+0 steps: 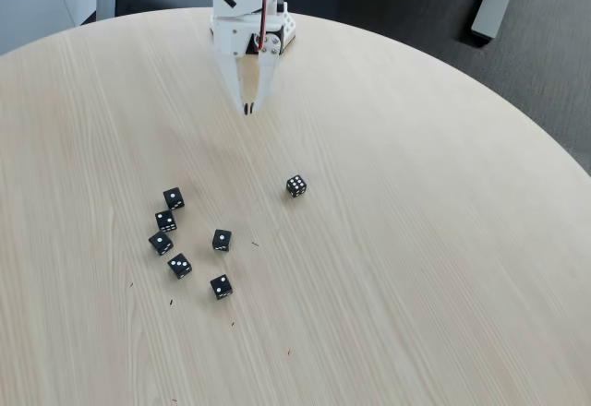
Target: Pick up the dice with number 6
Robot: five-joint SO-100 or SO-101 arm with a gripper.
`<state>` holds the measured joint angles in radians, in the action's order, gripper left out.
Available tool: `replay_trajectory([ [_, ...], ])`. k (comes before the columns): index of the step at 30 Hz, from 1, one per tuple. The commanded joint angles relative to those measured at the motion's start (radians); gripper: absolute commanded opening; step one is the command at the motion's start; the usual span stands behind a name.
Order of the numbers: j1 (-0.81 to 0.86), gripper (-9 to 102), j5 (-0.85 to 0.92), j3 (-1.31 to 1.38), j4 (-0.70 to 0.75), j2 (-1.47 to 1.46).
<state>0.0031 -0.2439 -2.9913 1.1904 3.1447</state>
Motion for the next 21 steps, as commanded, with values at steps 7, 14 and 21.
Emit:
replay_trajectory([
  [7, -0.003, 0, 0.011, 0.005, -0.003, 0.006],
  [14, -0.002, 0, 0.011, 0.005, -0.003, 0.006],
  [21, -0.002, 0, 0.029, 0.005, -0.017, -0.005],
])
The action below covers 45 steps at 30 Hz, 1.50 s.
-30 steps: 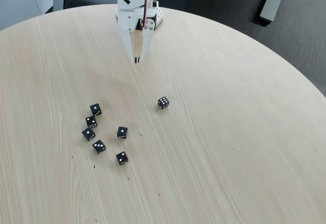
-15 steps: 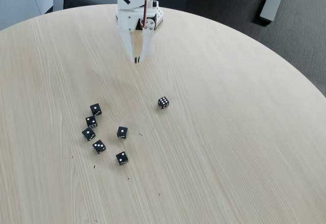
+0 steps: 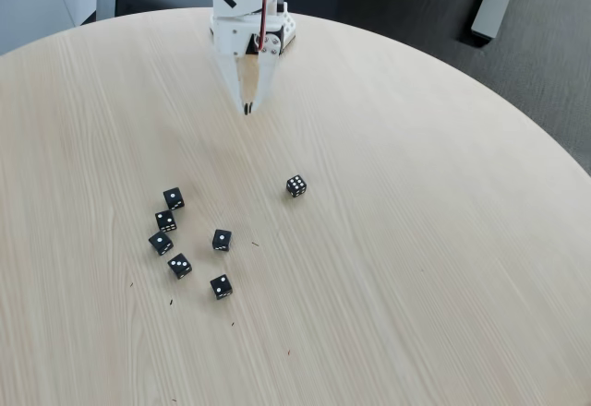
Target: Pick up the dice with number 6
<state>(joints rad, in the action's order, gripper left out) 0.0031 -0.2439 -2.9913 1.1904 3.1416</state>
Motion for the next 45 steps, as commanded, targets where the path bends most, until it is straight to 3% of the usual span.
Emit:
replay_trajectory([
  [1, 0.005, 0, 0.063, 0.005, -0.017, -0.003],
  [7, 0.012, 0, 0.138, 0.051, -0.018, -0.034],
  [31, -0.011, 0, -0.304, 1.029, -0.003, -1.052],
  [45, -0.383, 0, -0.298, 1.140, -0.002, -1.279],
])
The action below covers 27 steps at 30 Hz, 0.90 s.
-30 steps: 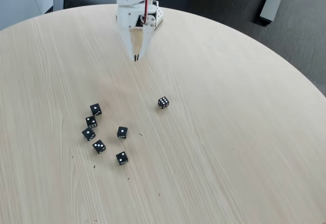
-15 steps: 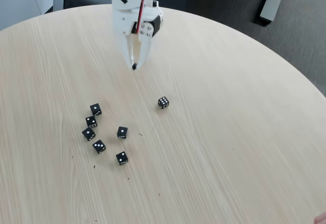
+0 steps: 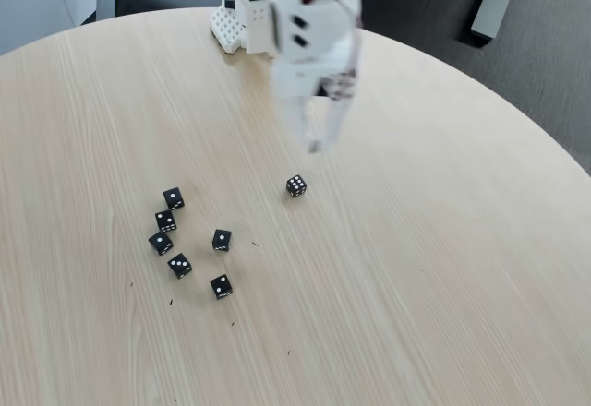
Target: Pick up the dice with number 6
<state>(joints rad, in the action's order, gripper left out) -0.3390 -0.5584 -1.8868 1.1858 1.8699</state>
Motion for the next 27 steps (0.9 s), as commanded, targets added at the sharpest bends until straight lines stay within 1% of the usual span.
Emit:
replay_trajectory([
  [1, -0.058, 0, 0.018, 0.034, 0.003, -0.025],
  [6, -0.061, 0, 0.025, 0.029, -0.006, -0.124],
  [14, -0.048, 0, -0.087, 0.037, -0.011, -0.288],
  [20, 0.002, 2, -0.138, 0.037, -0.011, -0.324],
  [27, 0.110, 4, -0.118, 0.038, -0.011, -0.324],
])
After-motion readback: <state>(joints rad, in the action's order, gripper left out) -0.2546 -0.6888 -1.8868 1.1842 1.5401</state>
